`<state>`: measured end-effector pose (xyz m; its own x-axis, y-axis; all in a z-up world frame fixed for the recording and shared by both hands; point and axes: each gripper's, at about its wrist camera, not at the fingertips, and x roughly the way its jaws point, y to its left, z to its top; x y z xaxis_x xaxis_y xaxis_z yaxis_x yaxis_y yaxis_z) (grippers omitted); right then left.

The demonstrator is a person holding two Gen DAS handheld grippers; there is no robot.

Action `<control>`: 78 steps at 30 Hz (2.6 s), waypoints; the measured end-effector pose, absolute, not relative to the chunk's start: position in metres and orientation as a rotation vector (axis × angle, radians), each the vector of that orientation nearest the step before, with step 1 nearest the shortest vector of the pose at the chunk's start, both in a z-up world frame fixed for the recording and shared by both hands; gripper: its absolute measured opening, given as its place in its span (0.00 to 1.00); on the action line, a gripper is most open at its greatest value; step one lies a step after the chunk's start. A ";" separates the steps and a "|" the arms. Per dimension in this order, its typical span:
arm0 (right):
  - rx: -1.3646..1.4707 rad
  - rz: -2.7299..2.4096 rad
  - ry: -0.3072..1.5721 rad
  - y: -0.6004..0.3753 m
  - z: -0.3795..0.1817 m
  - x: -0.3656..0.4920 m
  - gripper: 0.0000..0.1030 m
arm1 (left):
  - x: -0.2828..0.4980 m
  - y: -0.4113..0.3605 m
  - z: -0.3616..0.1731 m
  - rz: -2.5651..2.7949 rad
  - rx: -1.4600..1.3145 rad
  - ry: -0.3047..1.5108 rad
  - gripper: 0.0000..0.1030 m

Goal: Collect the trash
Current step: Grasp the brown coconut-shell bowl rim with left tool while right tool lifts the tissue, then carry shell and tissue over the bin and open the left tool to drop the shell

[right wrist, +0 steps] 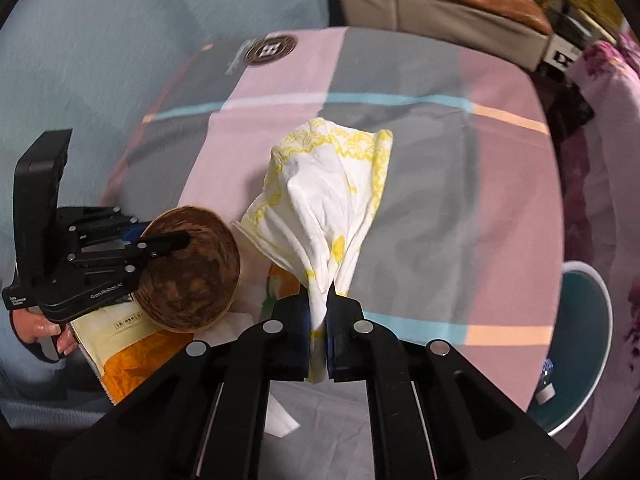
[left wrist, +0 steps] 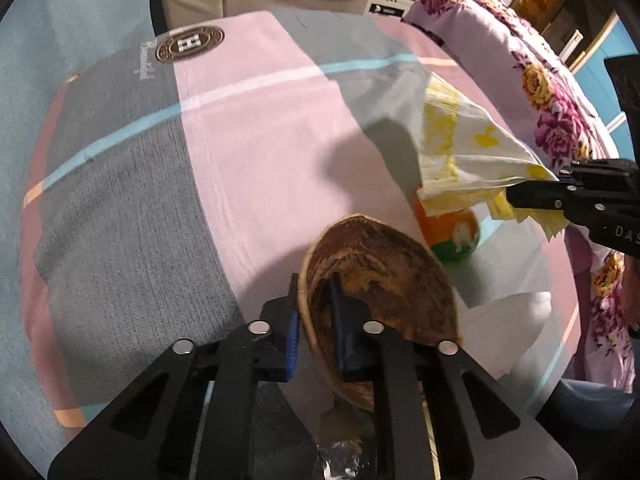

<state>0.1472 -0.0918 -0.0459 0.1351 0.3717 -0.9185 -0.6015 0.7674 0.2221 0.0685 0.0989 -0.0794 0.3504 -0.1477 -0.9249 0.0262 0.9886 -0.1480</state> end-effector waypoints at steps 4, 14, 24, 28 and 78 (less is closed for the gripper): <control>-0.169 0.670 1.225 -0.119 -0.036 0.146 0.05 | 0.065 0.099 -0.066 -0.077 -0.058 1.189 0.10; -0.074 0.618 1.189 -0.153 -0.030 0.134 0.05 | 0.062 0.095 -0.048 -0.085 -0.080 1.181 0.07; -0.037 0.609 1.187 -0.168 -0.031 0.120 0.05 | 0.057 0.098 -0.087 -0.125 -0.170 1.290 0.69; -0.025 0.591 1.188 -0.167 -0.034 0.116 0.05 | 0.060 0.093 -0.092 -0.127 -0.156 1.293 0.68; 0.350 0.135 1.038 -0.428 -0.039 0.128 0.05 | 0.186 -0.221 -0.045 -0.413 0.097 1.137 0.09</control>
